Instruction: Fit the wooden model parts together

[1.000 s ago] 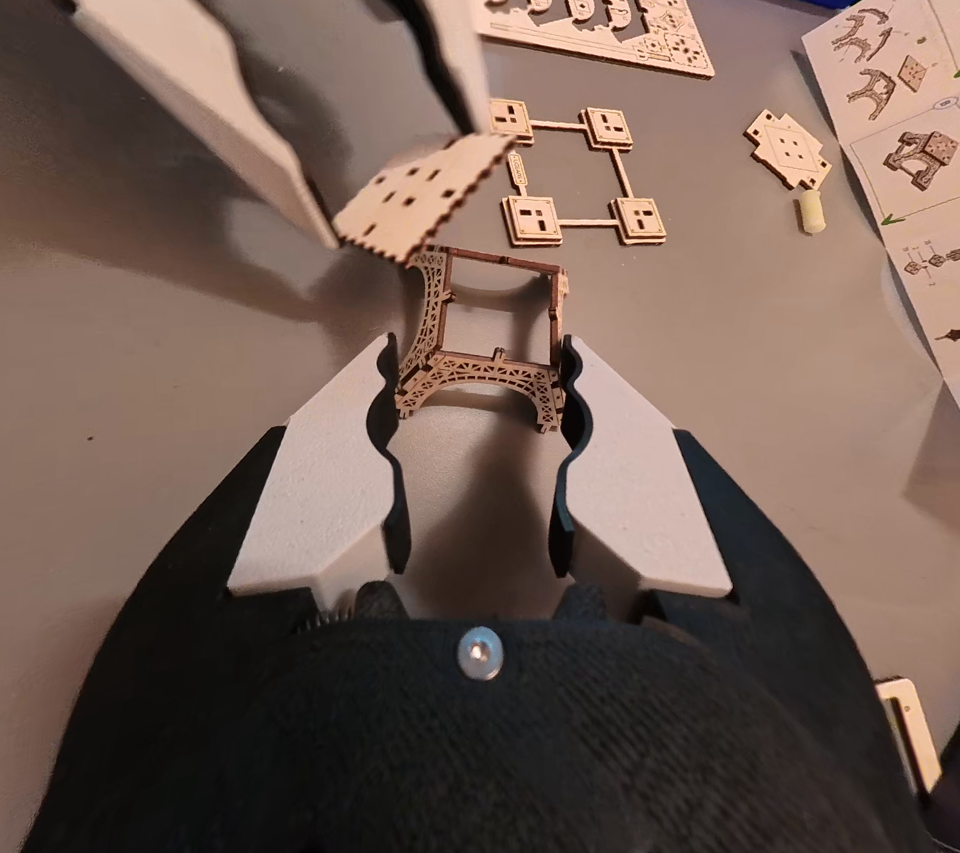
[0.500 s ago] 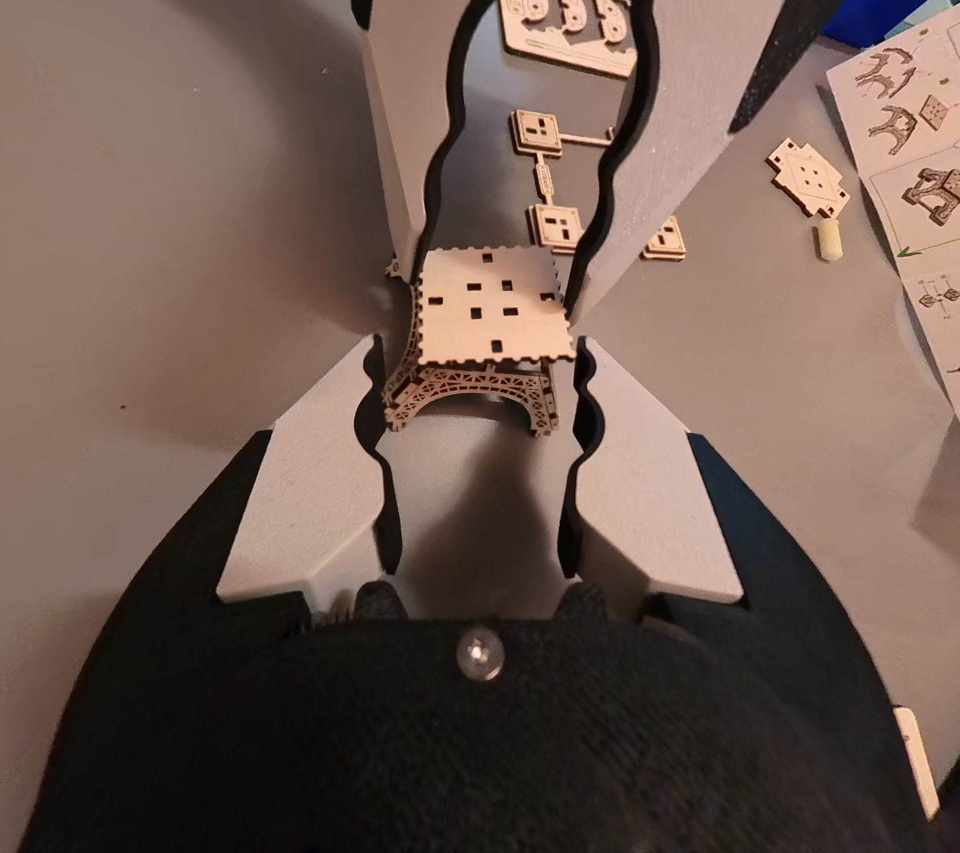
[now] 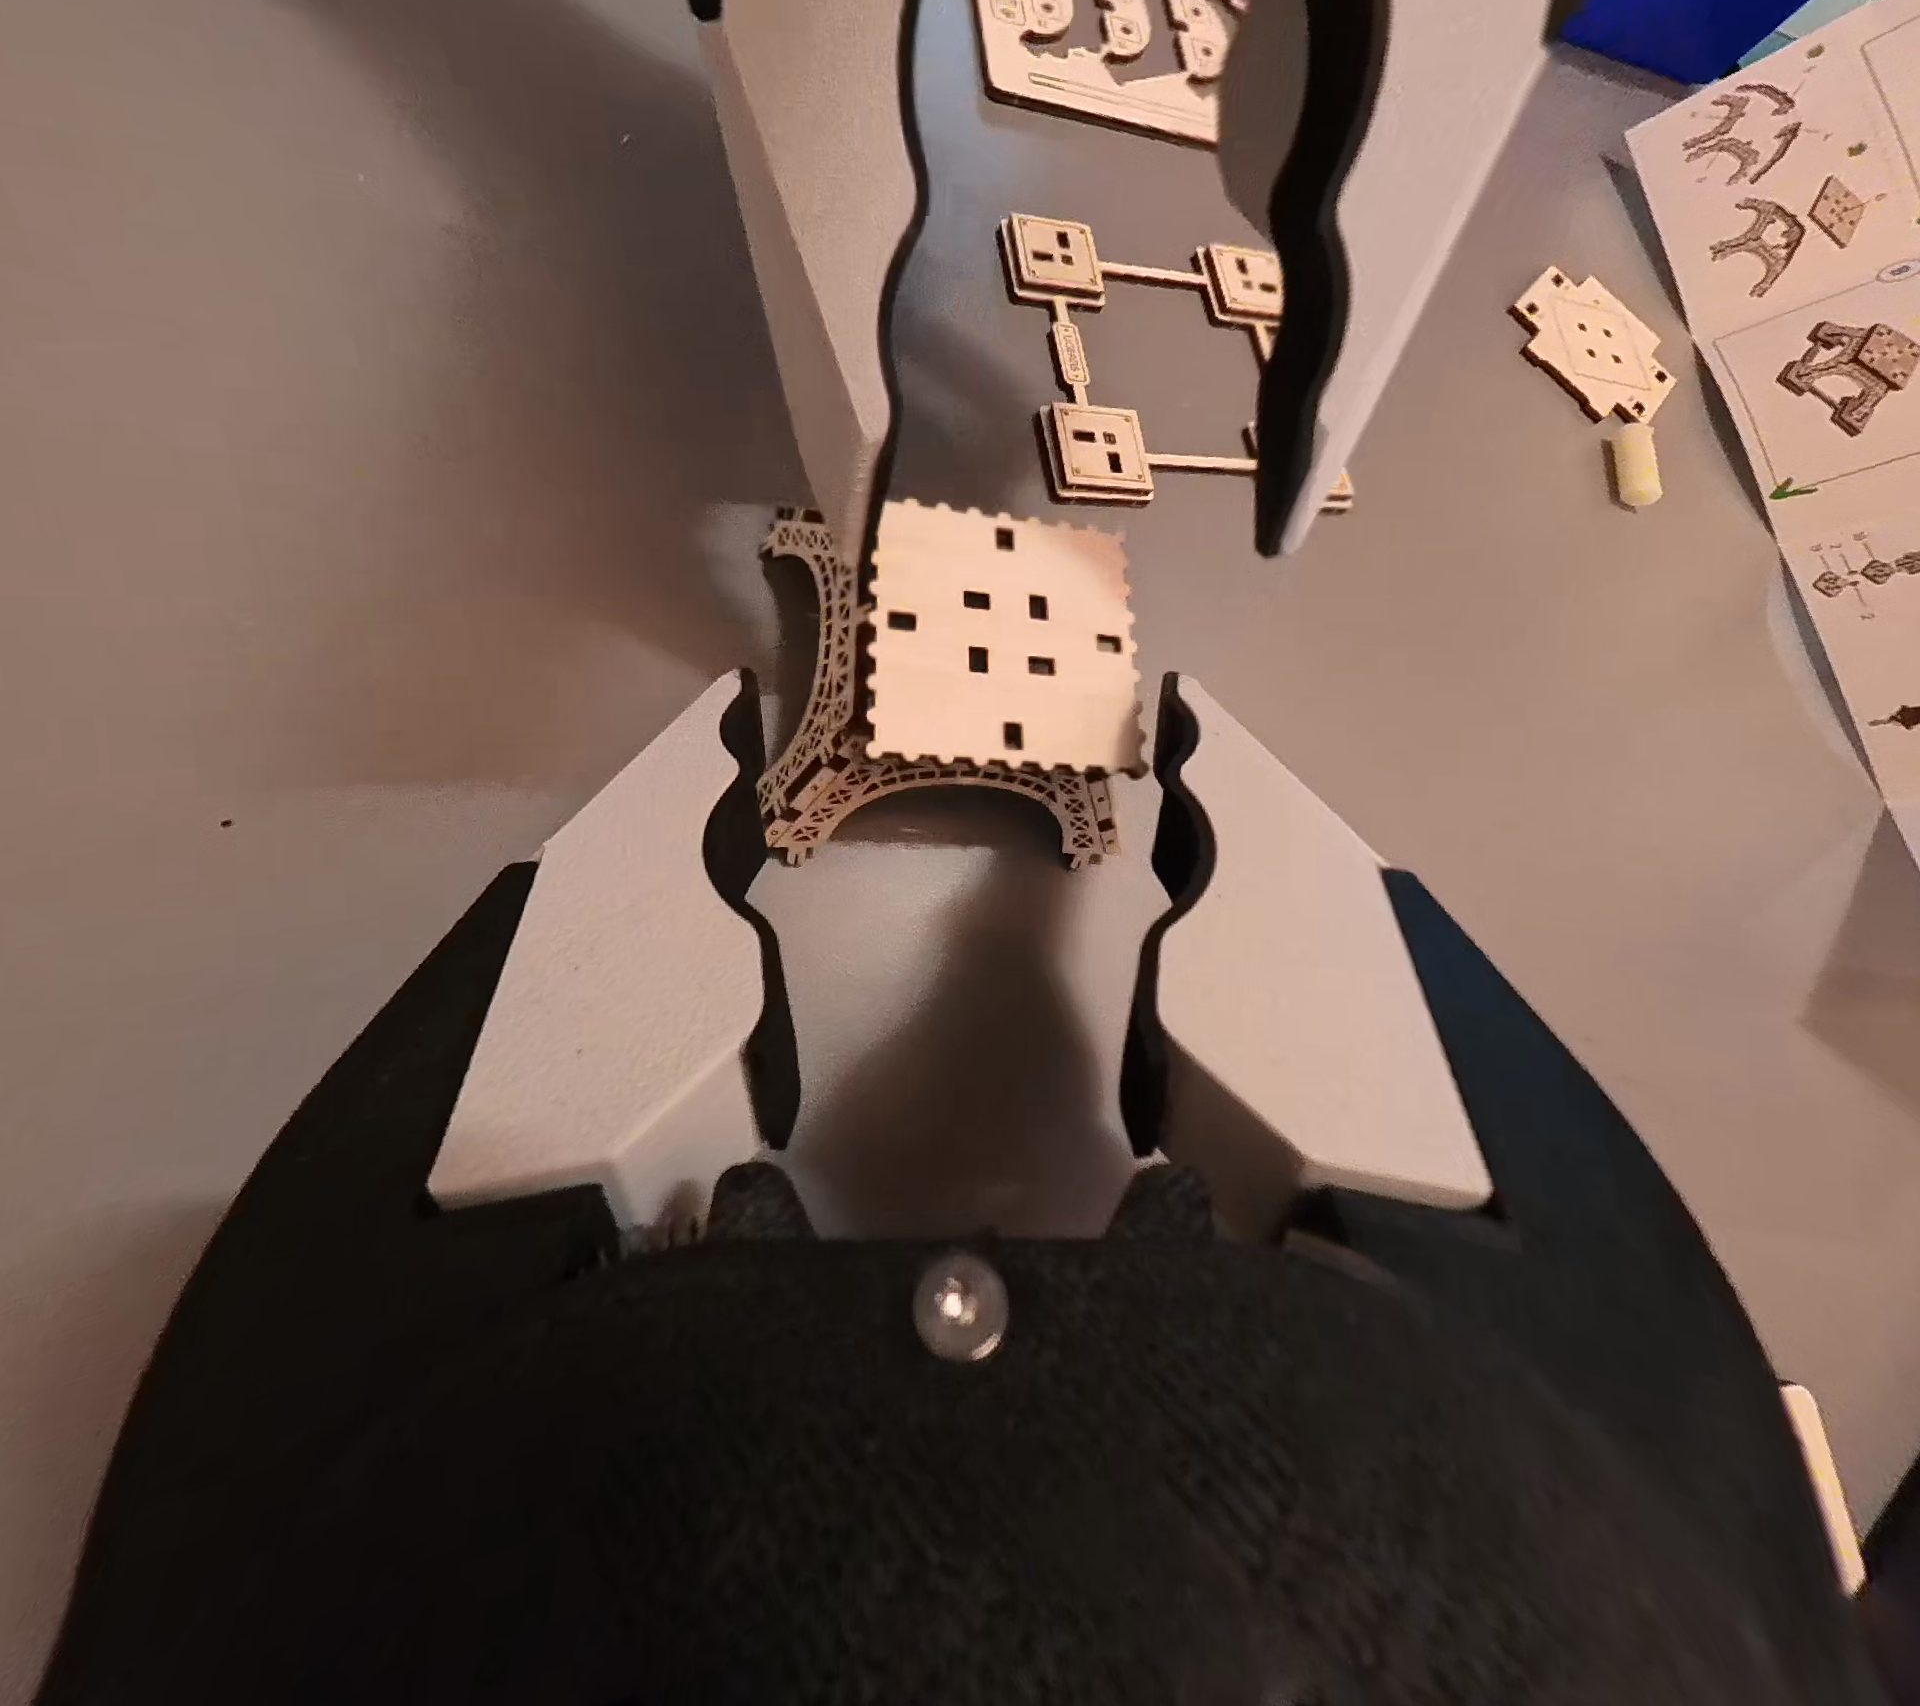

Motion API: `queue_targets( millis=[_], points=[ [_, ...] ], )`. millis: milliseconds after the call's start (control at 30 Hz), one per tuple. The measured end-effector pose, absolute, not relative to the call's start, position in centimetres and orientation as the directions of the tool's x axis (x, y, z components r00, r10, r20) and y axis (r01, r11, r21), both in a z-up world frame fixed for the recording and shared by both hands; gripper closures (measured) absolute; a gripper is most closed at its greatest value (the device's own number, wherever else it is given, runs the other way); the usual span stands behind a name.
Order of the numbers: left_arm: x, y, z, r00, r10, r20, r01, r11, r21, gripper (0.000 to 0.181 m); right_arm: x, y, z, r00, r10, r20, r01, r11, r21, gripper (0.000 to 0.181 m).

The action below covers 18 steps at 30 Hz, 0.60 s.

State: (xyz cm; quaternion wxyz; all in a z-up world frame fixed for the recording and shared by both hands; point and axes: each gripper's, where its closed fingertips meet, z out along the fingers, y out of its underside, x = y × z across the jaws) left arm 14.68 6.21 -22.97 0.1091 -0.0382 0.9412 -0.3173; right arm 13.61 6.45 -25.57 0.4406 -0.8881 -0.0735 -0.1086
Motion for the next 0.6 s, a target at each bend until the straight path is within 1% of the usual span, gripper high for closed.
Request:
queue_targets(
  millis=[33,167,267,367,467,567,600],
  points=[
    [14.6,6.2,-22.9,-0.969,-0.162,-0.189,-0.012,0.788,-0.616,0.123,13.7,6.4,-25.6,0.965,0.031,0.260,0.226,-0.601,-0.767,0.106],
    [14.0,5.8,-23.1,-0.973,-0.181,-0.147,-0.043,0.759,-0.650,0.120,13.8,6.4,-25.6,0.966,0.026,0.257,0.220,-0.602,-0.767,0.104],
    [13.9,5.0,-22.8,-0.980,-0.198,-0.010,-0.135,0.703,-0.698,0.119,13.7,6.5,-25.6,0.967,0.030,0.255,0.221,-0.603,-0.767,0.106],
    [14.3,4.8,-22.9,-0.974,-0.206,0.090,-0.209,0.684,-0.699,0.122,13.6,6.5,-25.6,0.968,0.036,0.249,0.219,-0.604,-0.766,0.110],
    [14.9,4.7,-23.1,-0.968,-0.218,0.128,-0.244,0.671,-0.700,0.129,13.7,6.5,-25.6,0.968,0.034,0.248,0.218,-0.605,-0.766,0.110],
    [15.1,4.6,-23.3,-0.966,-0.211,0.151,-0.255,0.671,-0.696,0.144,13.8,6.5,-25.6,0.969,0.027,0.245,0.211,-0.607,-0.766,0.109],
    [15.1,4.6,-23.4,-0.966,-0.208,0.157,-0.257,0.671,-0.695,0.144,13.8,6.5,-25.7,0.969,0.027,0.244,0.209,-0.607,-0.766,0.109]
  ],
)
